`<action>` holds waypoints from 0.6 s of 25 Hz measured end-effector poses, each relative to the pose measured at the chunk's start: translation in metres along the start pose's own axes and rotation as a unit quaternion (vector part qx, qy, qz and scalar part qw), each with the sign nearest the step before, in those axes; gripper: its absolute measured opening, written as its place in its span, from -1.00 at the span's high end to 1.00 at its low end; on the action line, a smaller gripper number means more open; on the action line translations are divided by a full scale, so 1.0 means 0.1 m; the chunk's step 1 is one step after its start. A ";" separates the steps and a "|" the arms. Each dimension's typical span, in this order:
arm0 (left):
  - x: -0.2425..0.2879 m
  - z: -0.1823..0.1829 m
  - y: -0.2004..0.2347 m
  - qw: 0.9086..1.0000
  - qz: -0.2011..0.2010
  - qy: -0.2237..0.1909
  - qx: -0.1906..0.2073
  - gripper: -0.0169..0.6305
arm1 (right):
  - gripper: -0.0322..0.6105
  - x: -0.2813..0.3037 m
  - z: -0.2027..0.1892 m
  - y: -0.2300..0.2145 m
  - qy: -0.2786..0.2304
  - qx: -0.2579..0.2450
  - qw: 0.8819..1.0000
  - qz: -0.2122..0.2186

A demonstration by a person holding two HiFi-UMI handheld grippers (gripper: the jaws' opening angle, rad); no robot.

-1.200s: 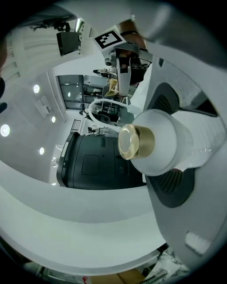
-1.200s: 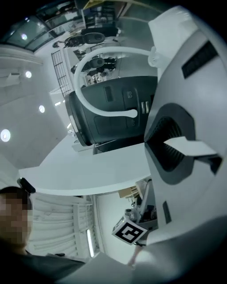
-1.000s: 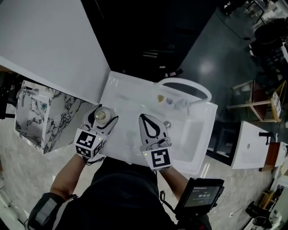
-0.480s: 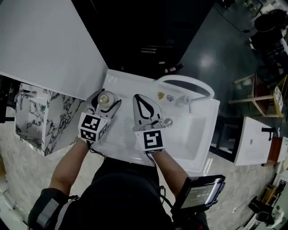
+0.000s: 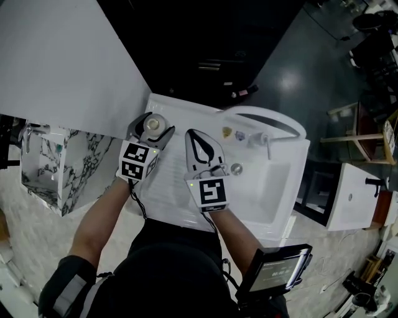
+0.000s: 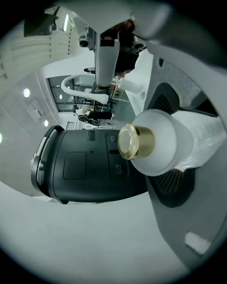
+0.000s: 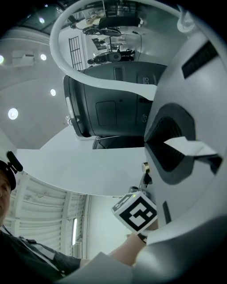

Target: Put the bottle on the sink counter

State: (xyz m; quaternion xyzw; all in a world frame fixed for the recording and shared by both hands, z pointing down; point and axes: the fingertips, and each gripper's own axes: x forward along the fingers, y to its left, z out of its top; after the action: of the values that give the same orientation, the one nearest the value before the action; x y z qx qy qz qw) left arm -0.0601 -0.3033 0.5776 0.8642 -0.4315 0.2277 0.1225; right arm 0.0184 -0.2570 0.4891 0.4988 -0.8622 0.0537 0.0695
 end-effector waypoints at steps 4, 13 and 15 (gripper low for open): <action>0.18 -0.04 0.05 1.000 -0.001 0.007 0.006 -0.10 | 0.91 0.04 -0.06 -0.04 0.006 0.003 1.000 -0.002; 0.48 -0.11 0.07 1.000 -0.009 0.020 0.006 -0.10 | 0.91 0.14 -0.21 -0.12 0.030 0.012 0.999 -0.001; 0.53 -0.12 0.08 1.000 -0.008 0.022 0.007 -0.10 | 0.91 0.16 -0.23 -0.13 0.032 0.014 0.999 -0.001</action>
State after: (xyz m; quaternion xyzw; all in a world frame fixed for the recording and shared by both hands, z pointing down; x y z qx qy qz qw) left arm -0.0427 -0.3398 0.6144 0.8634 -0.4200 0.2483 0.1282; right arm 0.0229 -0.2731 0.5144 0.4983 -0.8584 0.0815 0.0902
